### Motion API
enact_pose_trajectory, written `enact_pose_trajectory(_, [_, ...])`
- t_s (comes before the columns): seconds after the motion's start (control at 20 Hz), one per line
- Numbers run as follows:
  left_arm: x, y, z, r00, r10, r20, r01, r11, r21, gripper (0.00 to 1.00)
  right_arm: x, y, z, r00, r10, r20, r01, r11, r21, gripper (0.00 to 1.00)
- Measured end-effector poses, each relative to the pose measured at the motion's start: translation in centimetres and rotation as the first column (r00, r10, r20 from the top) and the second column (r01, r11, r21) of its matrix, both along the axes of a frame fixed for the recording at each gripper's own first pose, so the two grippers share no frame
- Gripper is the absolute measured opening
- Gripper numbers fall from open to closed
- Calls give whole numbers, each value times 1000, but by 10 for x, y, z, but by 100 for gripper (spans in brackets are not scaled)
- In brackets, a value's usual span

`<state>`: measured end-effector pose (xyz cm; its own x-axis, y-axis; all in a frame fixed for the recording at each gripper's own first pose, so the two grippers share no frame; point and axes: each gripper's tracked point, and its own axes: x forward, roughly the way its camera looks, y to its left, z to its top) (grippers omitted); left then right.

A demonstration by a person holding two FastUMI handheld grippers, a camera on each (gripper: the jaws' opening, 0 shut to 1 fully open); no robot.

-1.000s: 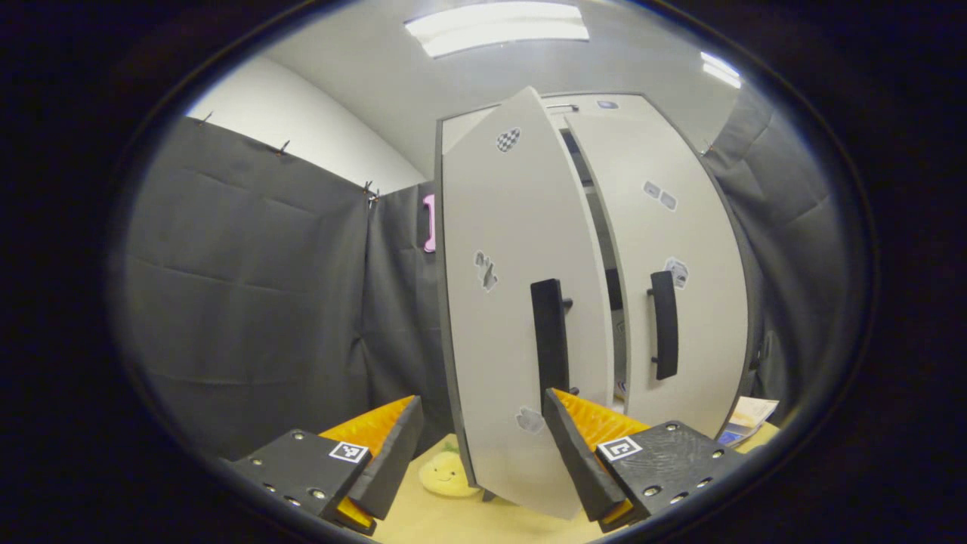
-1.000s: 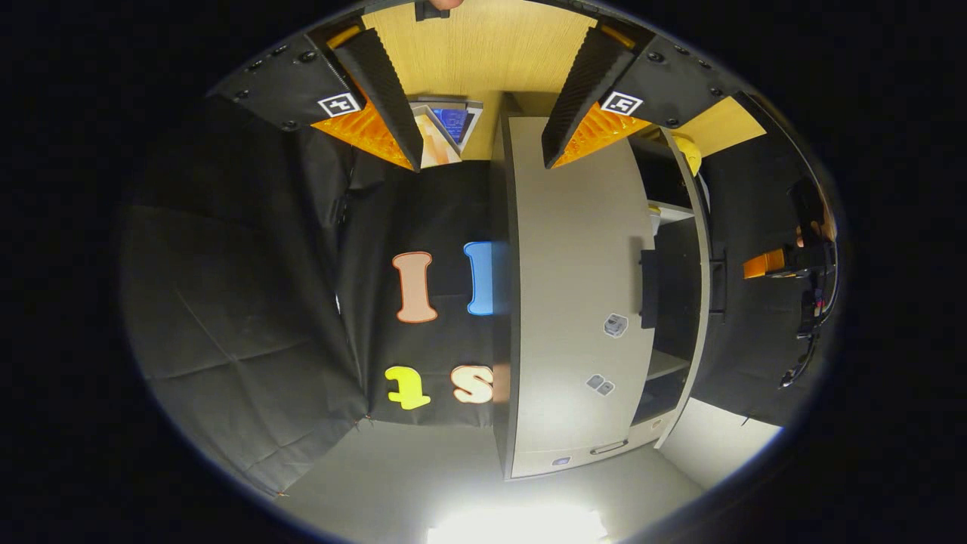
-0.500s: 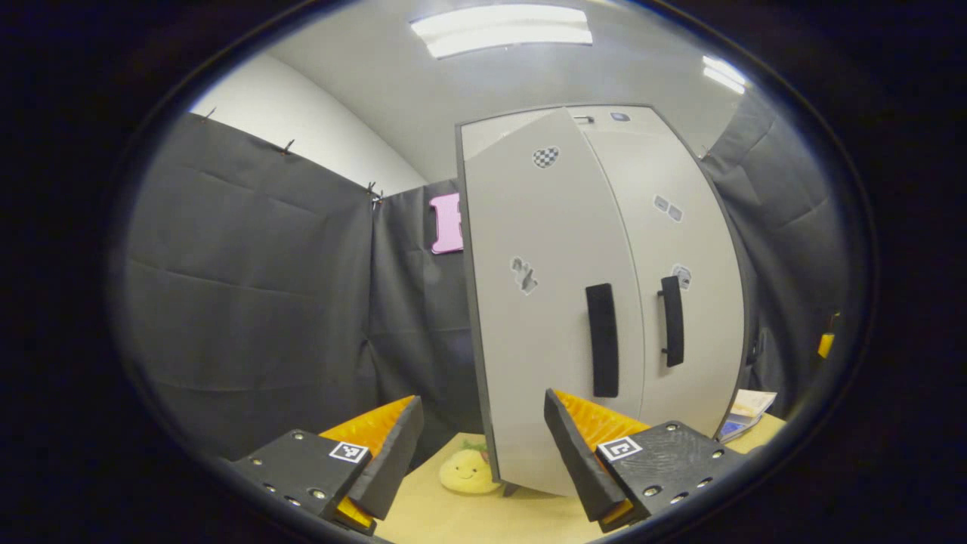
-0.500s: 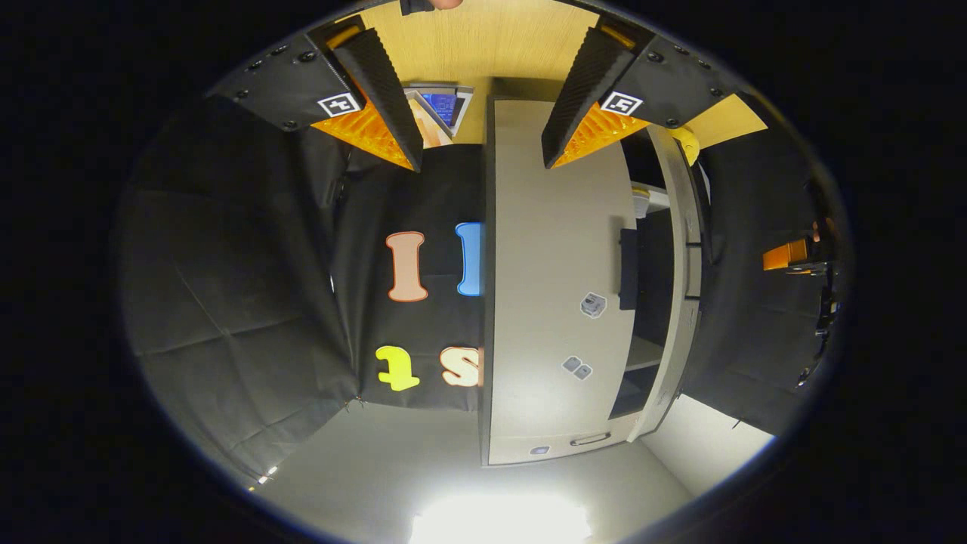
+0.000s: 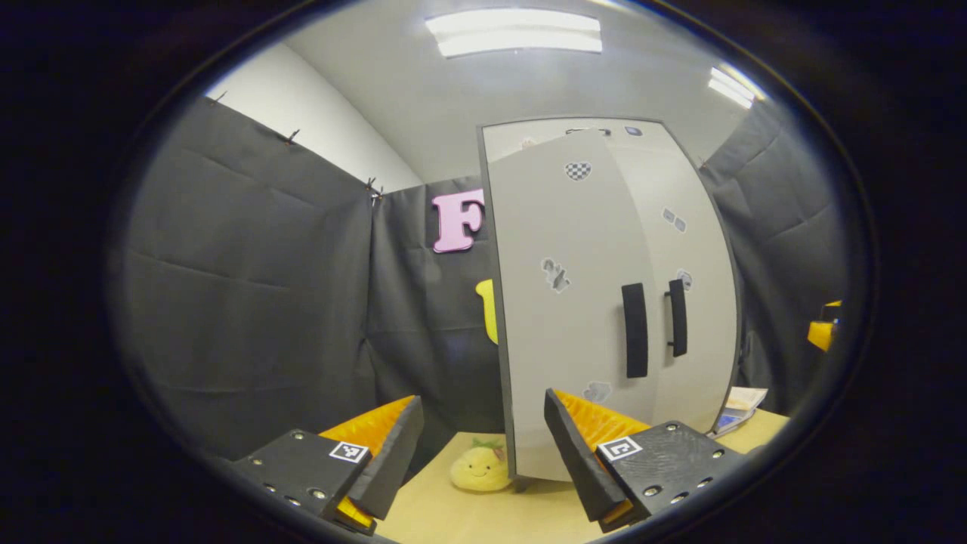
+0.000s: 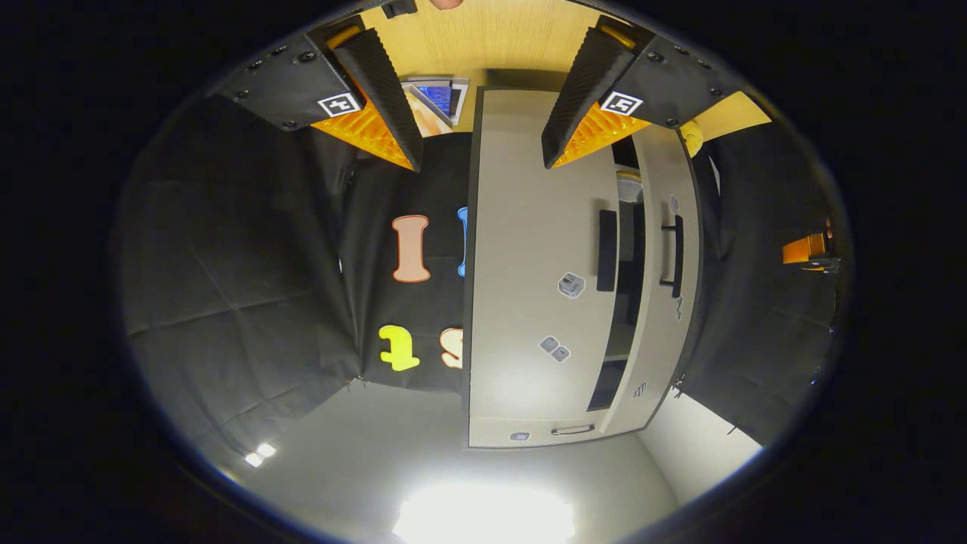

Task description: Grab one shoe with the right hand and put it into the shoe cabinet, grab the other shoe with the left hand and put it into the shoe cabinet; then close the right door with the right hand and the left door with the left hand.

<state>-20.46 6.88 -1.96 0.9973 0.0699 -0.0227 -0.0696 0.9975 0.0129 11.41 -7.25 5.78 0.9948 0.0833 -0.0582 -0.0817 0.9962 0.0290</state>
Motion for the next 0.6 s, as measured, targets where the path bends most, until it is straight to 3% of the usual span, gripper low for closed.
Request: enact_pose_trajectory(0.6, [-24, 7, -16, 999, -52, -16, 52, 999, 6, 94, -6, 7, 13, 999, -36, 31, 36, 999, -8, 99])
